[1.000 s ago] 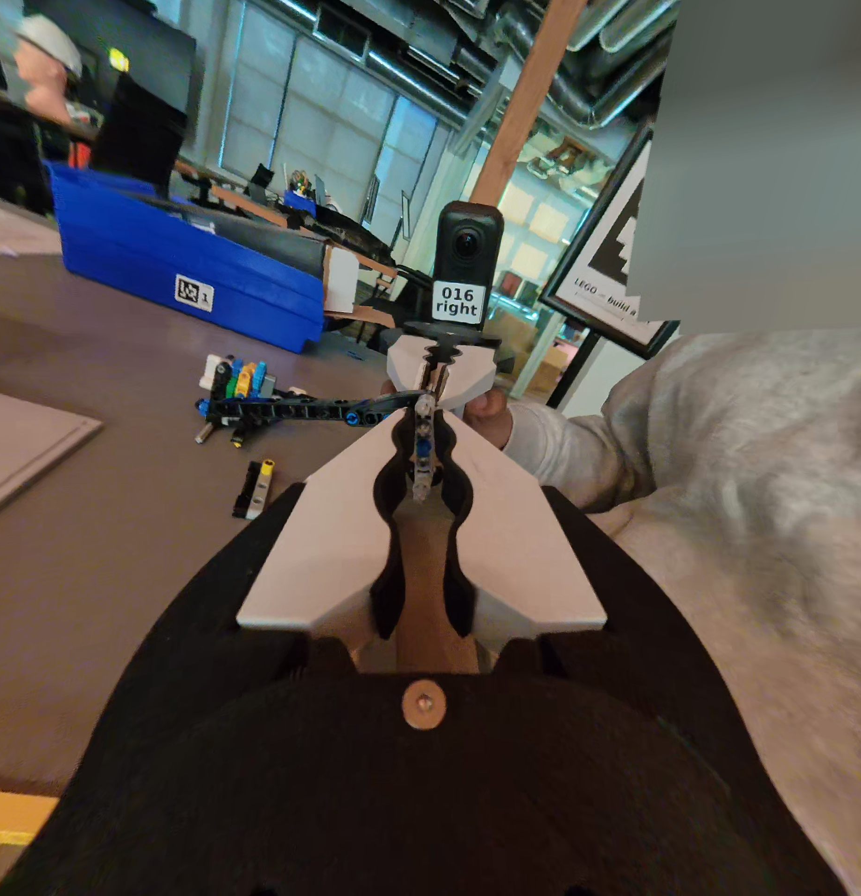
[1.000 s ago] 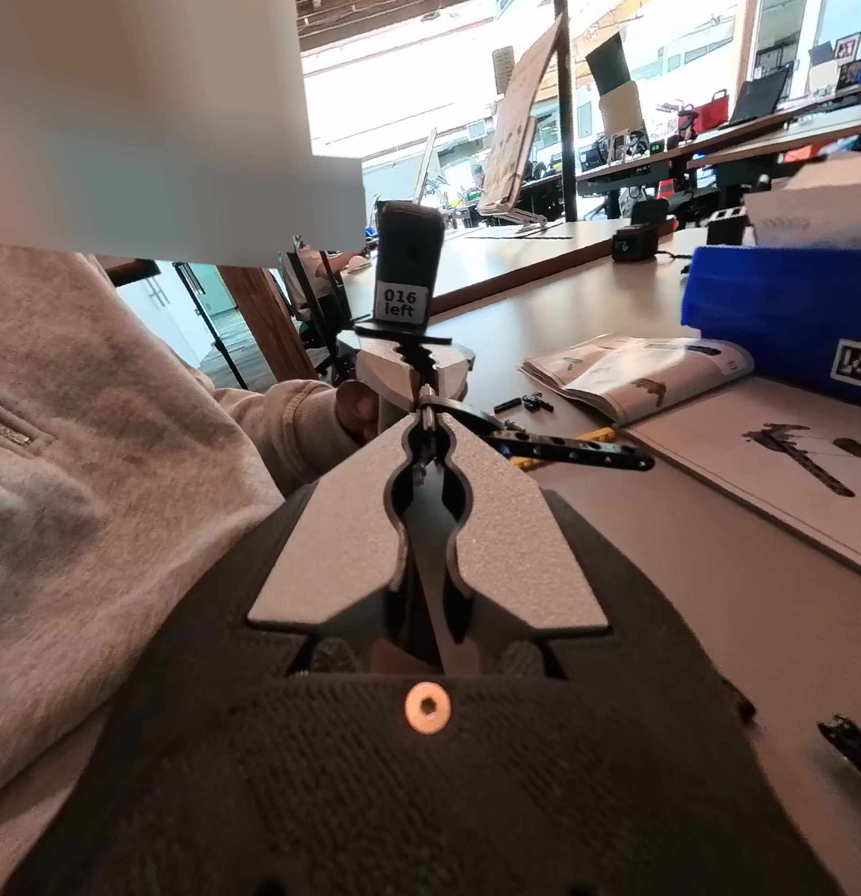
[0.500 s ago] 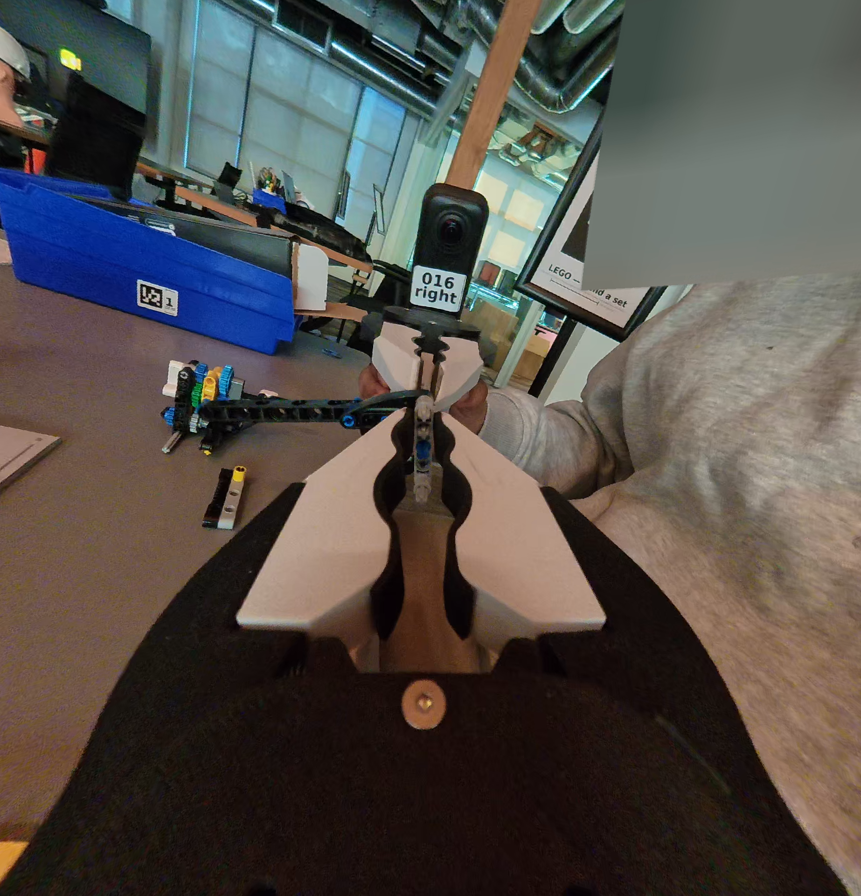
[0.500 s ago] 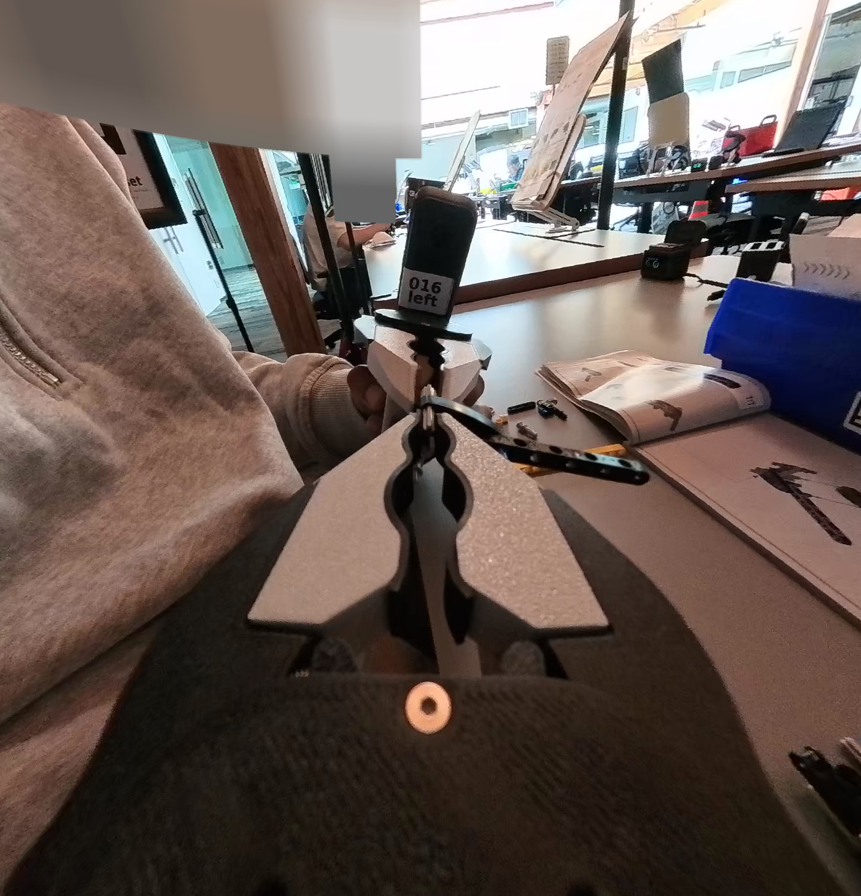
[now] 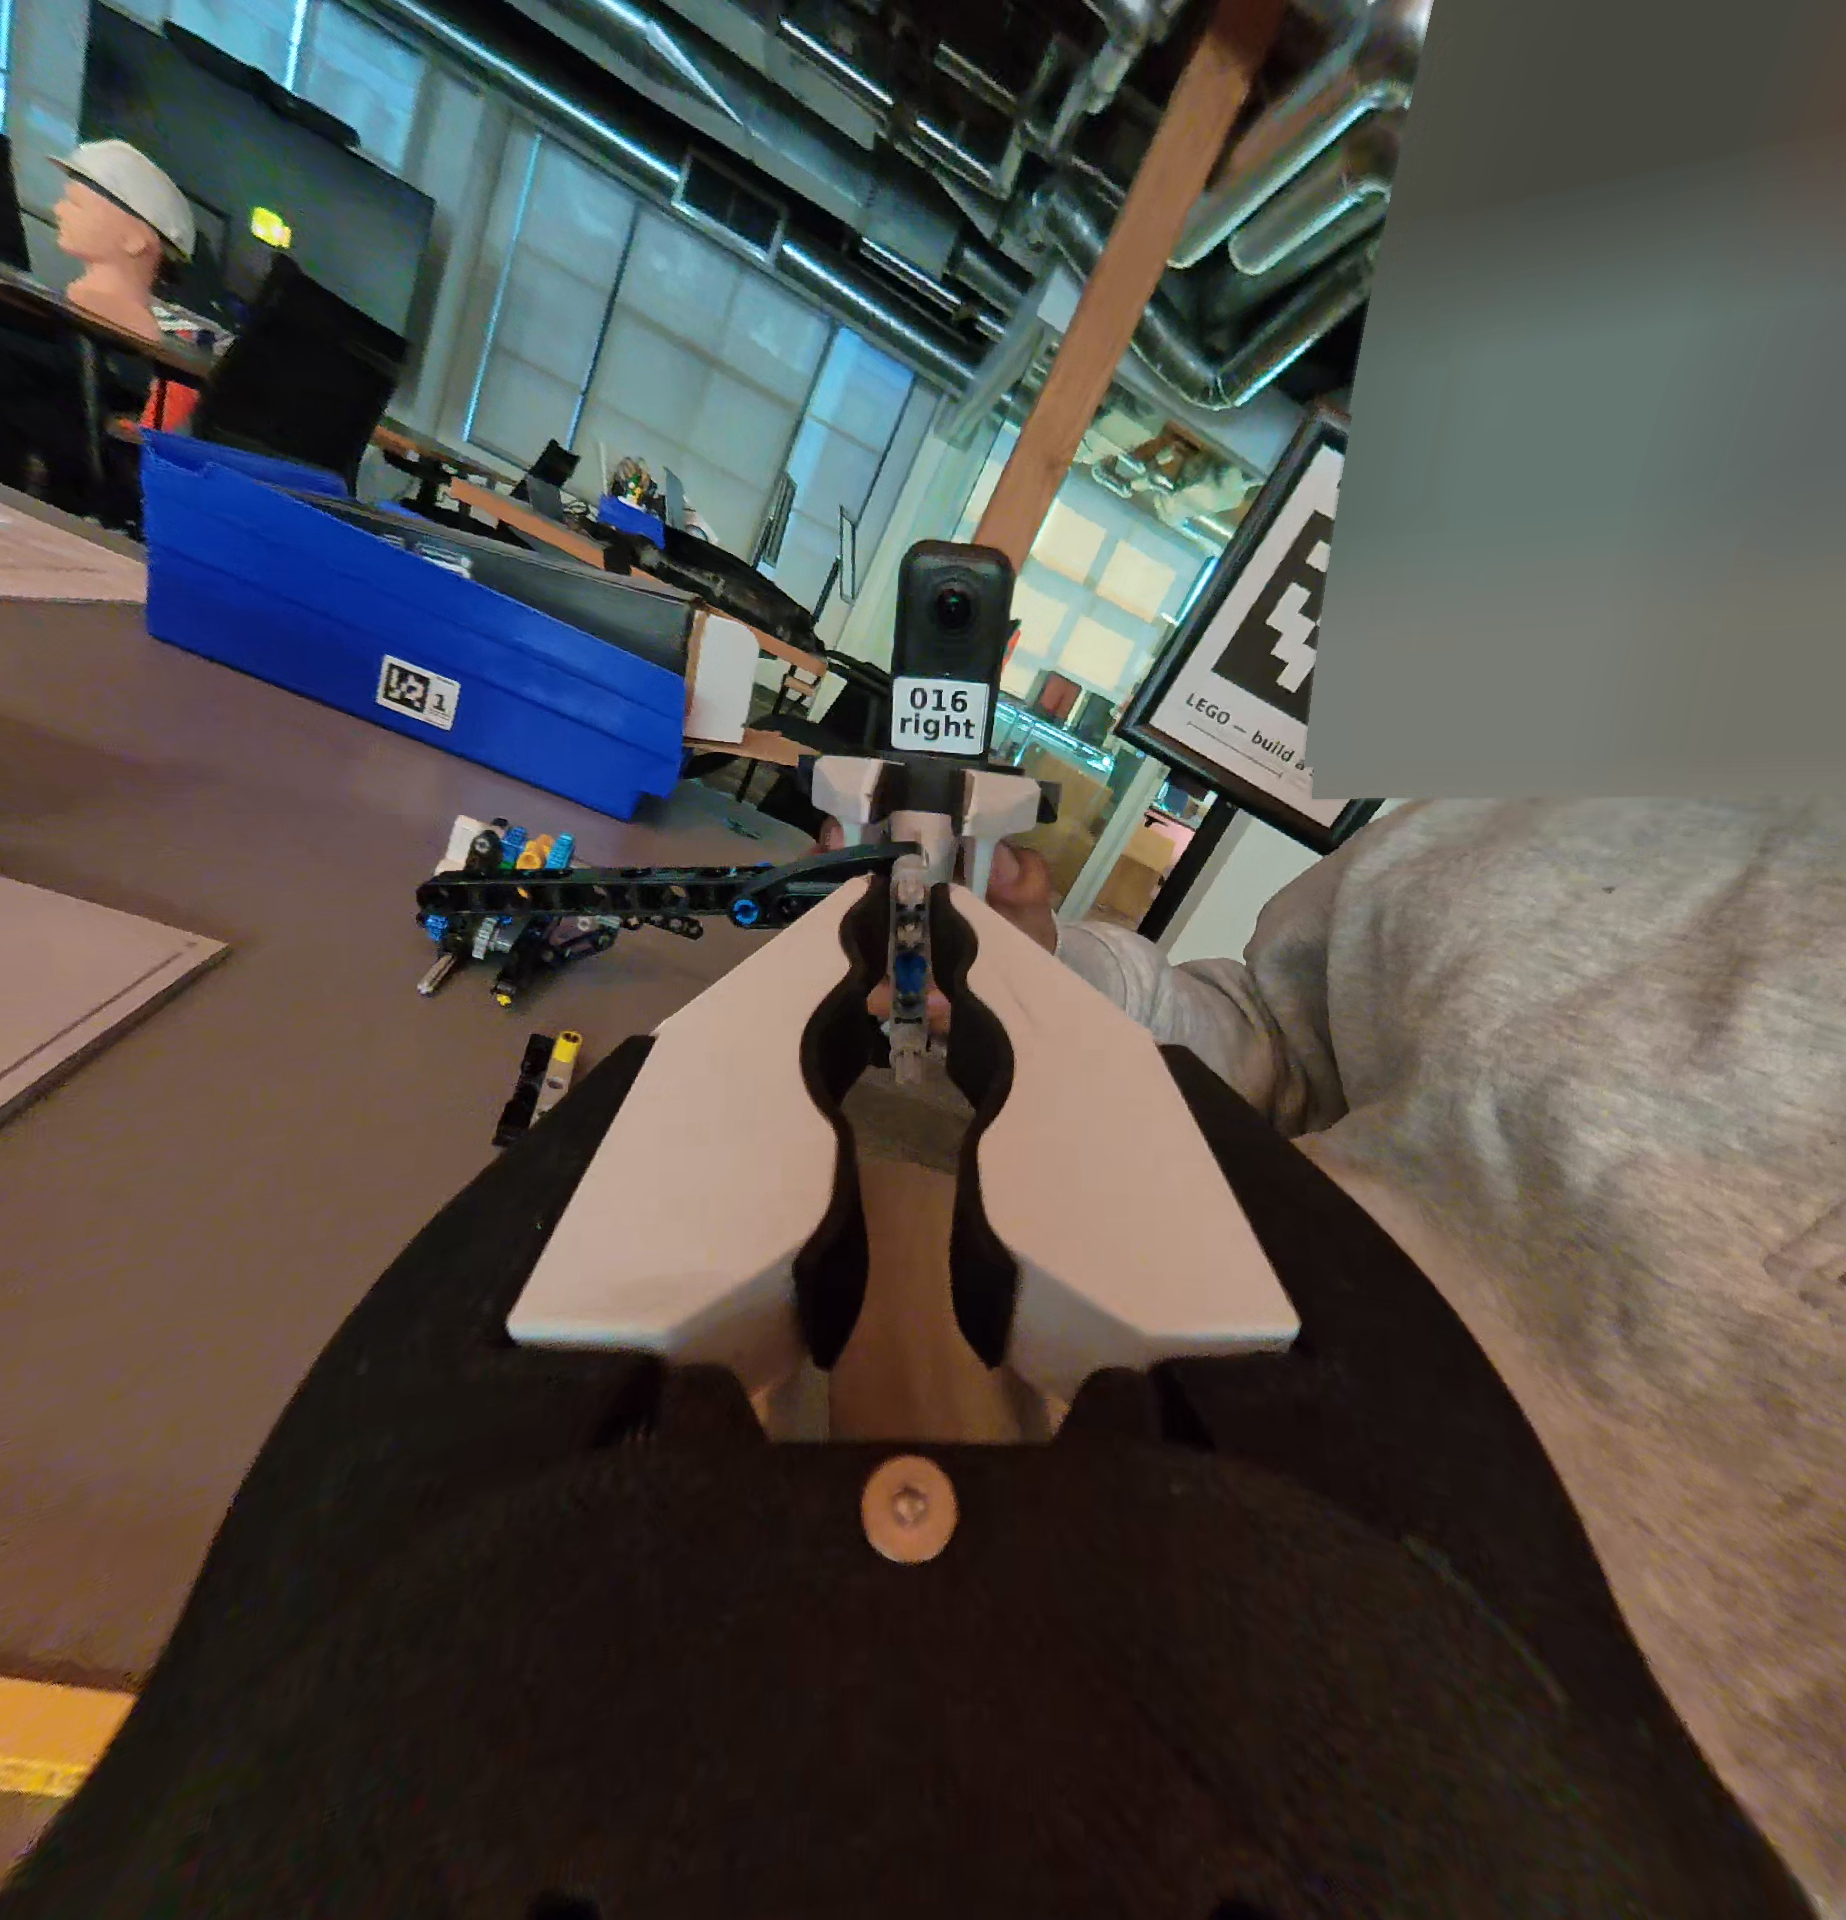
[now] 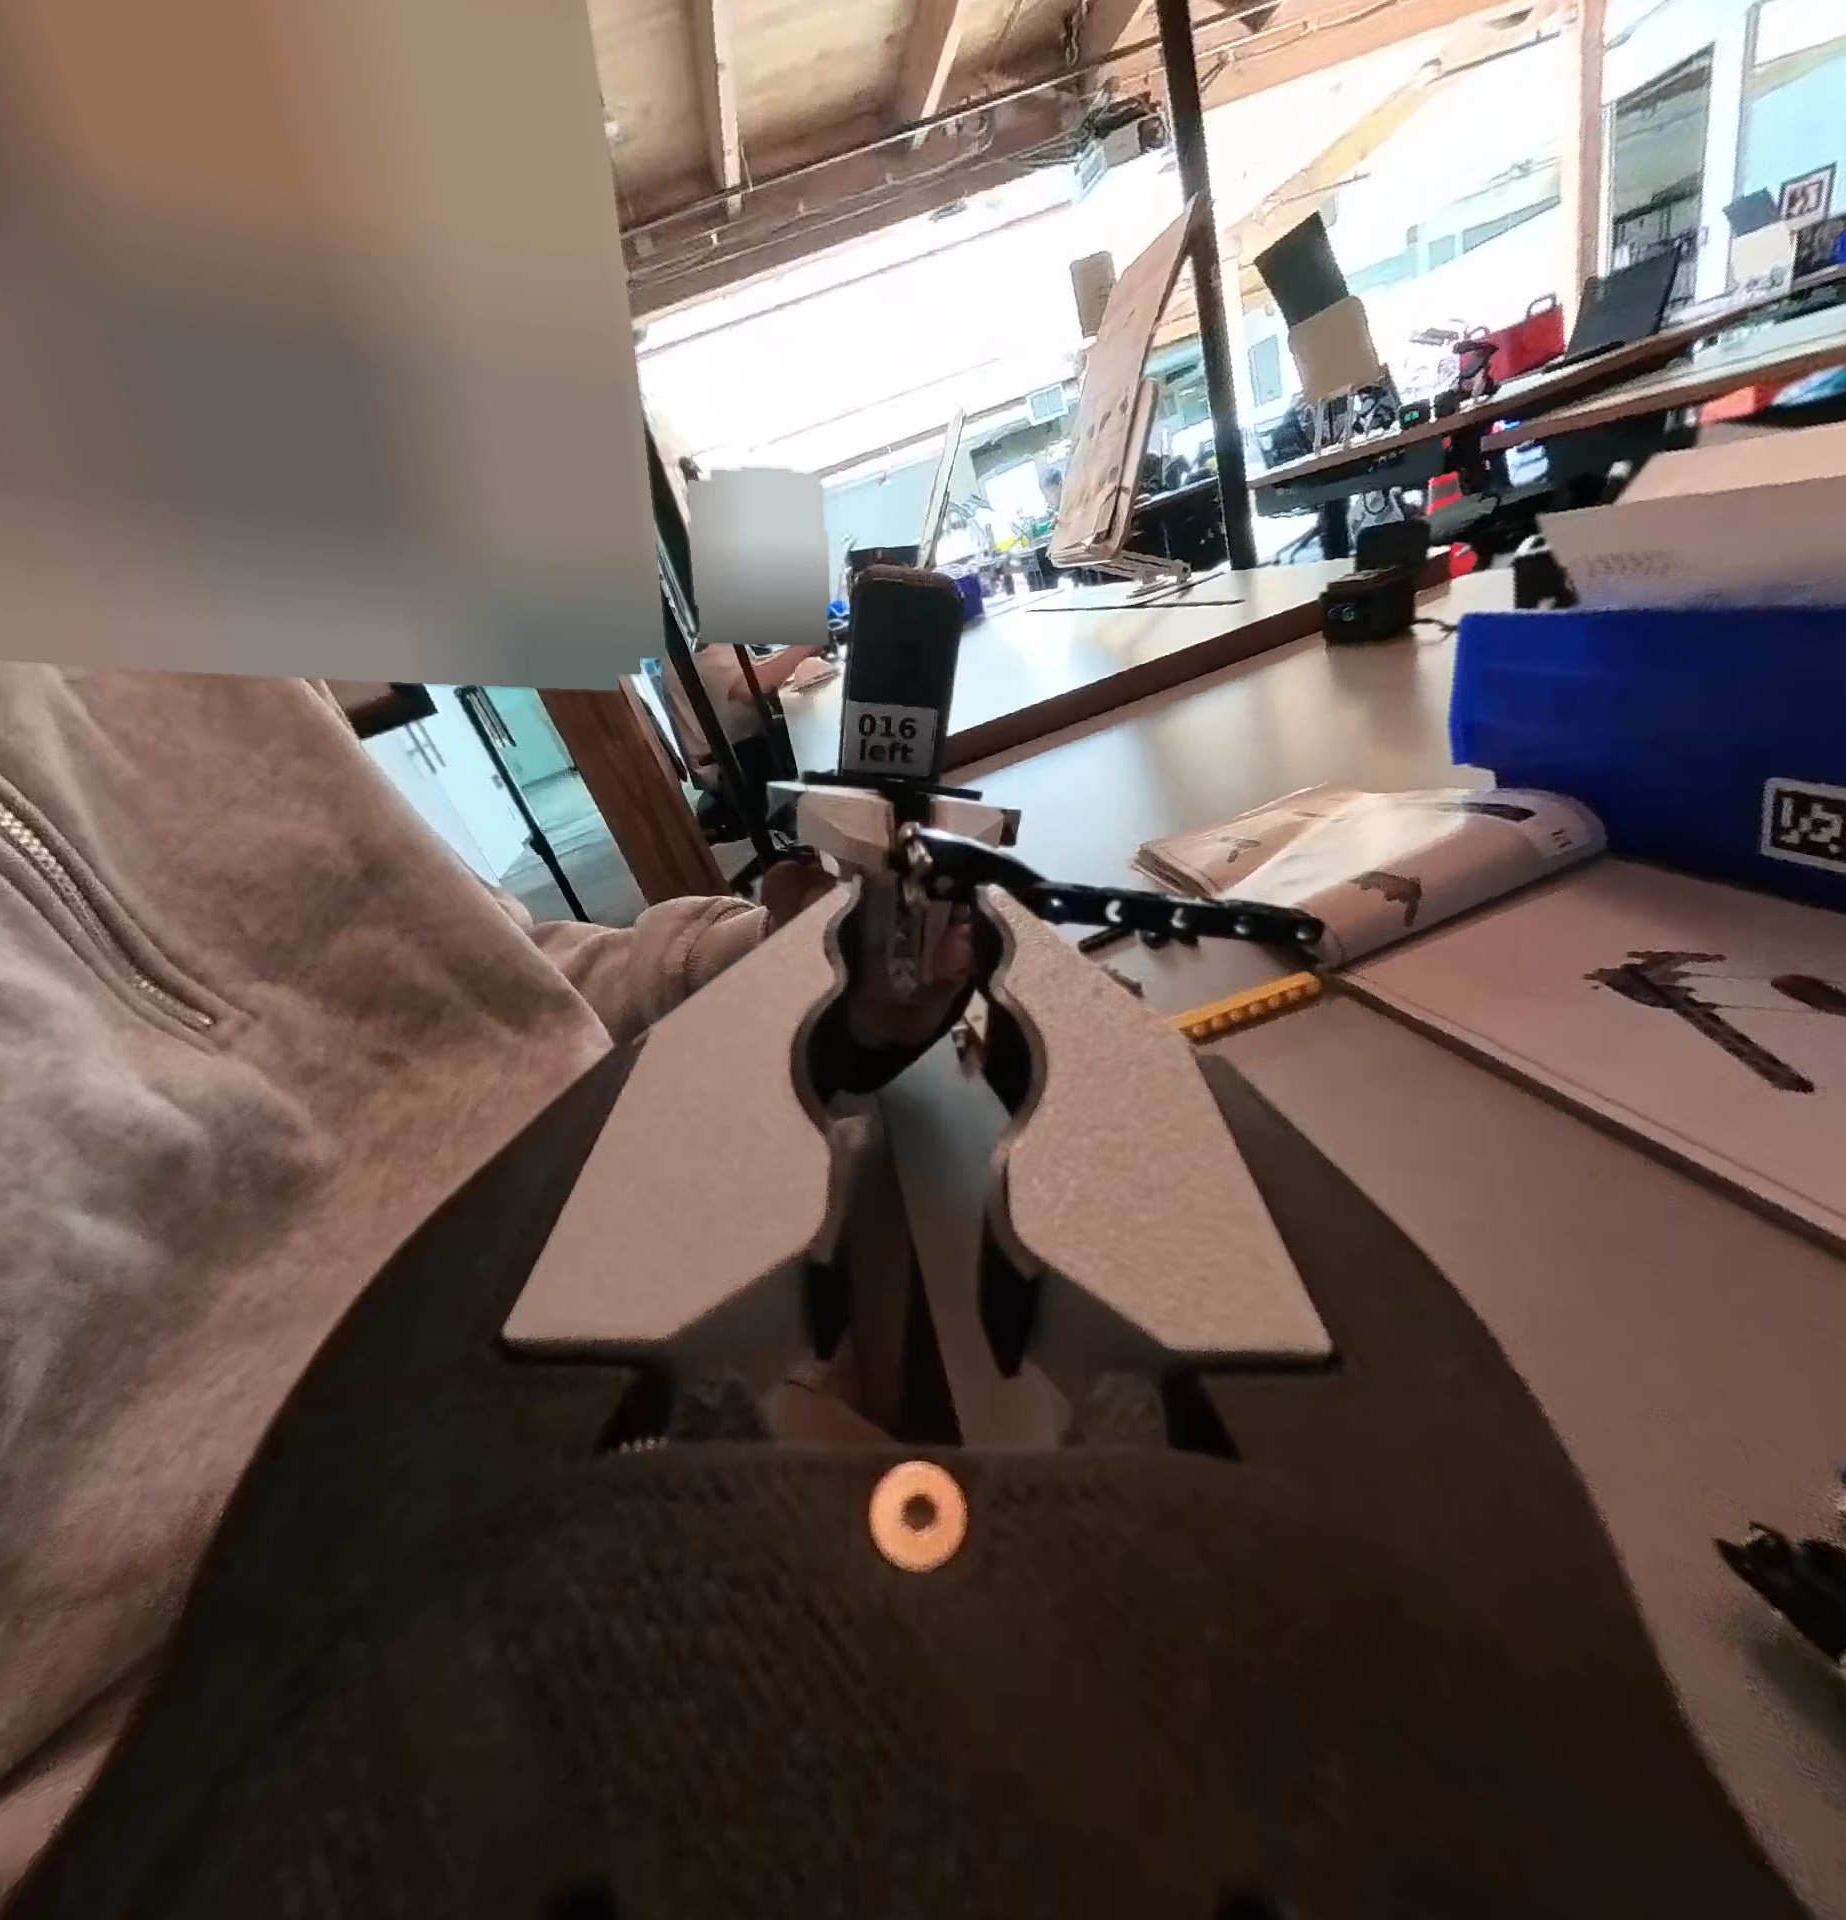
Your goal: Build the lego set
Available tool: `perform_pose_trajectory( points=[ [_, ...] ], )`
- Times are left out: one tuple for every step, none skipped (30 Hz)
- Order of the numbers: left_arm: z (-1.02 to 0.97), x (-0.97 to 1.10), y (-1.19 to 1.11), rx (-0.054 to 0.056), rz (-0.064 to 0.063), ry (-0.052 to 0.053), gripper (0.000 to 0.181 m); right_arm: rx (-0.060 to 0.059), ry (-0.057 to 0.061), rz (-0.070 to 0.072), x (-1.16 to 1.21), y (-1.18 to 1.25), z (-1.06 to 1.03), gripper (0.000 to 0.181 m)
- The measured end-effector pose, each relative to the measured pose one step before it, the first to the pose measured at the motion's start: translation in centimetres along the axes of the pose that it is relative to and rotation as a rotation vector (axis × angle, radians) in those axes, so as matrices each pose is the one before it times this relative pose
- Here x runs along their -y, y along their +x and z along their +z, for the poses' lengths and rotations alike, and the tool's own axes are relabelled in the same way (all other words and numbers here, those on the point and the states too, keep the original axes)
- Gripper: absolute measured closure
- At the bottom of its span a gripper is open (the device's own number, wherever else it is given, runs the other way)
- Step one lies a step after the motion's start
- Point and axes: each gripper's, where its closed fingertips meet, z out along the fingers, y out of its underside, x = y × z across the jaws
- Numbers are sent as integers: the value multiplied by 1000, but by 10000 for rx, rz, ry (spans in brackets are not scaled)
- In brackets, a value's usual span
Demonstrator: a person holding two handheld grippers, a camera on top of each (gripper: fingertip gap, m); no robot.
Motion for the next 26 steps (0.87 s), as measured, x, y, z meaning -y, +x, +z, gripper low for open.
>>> perform_pose_trajectory(
  points=[
    [-37,54,-72,16,-42,19,178,-51,-35,130,-112,179,-3,166],
    [16,4,-9,-1,-24,3,178,-83,-118,46,-253,168,98,166],
    [48,-58,19,-13,-21,-27,179,-60,-168,-17,-331,58,170,169],
    [90,-115,14,-3,-14,-60,179,-12,-163,-50,-313,-54,195,171],
    [92,-156,9,-11,-6,-82,179,10,-136,-51,-254,-103,191,172],
    [94,-139,25,-7,4,-77,178,6,-95,-38,-178,-108,159,174],
    [85,-126,33,-7,13,-66,179,0,-65,-19,-122,-59,95,176],
    [67,-92,44,-16,15,-48,178,6,-30,-6,-47,-43,50,177],
    [12,17,11,5,11,7,179,12,0,12,16,-12,-14,178],
    [7,25,22,-4,18,12,178,13,-5,44,7,19,-42,179],
    [25,-2,21,0,19,-9,178,85,-58,35,-74,-91,-11,181],
    [29,-41,23,0,19,-33,178,99,-88,13,-121,-132,39,181],
    [-17,36,15,7,36,15,178,24,-33,0,-35,-55,24,181],
    [0,-3,4,17,46,-27,178,5,11,11,32,-27,-5,181],
    [8,0,36,0,41,-15,178,19,-21,16,-15,-27,2,181],
    [5,-12,6,20,39,-18,178,24,-2,18,6,-23,-14,181],
    [31,-46,-7,13,25,-25,178,14,-4,33,-3,24,-34,181],
    [19,-30,20,-15,2,-17,178,15,-7,29,-26,26,-49,181],
    [18,-22,13,-4,7,-8,178,24,8,24,0,4,-42,181],
    [9,-33,2,19,30,-20,178,31,23,32,31,-14,-31,180],
    [12,-20,0,14,29,-14,178,45,18,28,30,-44,-6,178],
    [1,2,-12,21,23,4,178,55,1,14,-5,-75,3,176],
    [-7,18,-13,13,11,15,178,104,-11,-8,-22,-157,17,174],
    [-6,-2,0,-6,1,-5,178,100,-12,-7,-32,-170,41,173],
    [-2,-30,5,4,22,-12,178,36,-24,-9,-48,-75,57,172],
    [-20,-8,7,12,33,-1,178,-36,-17,-37,-23,23,15,173]
  ],
)
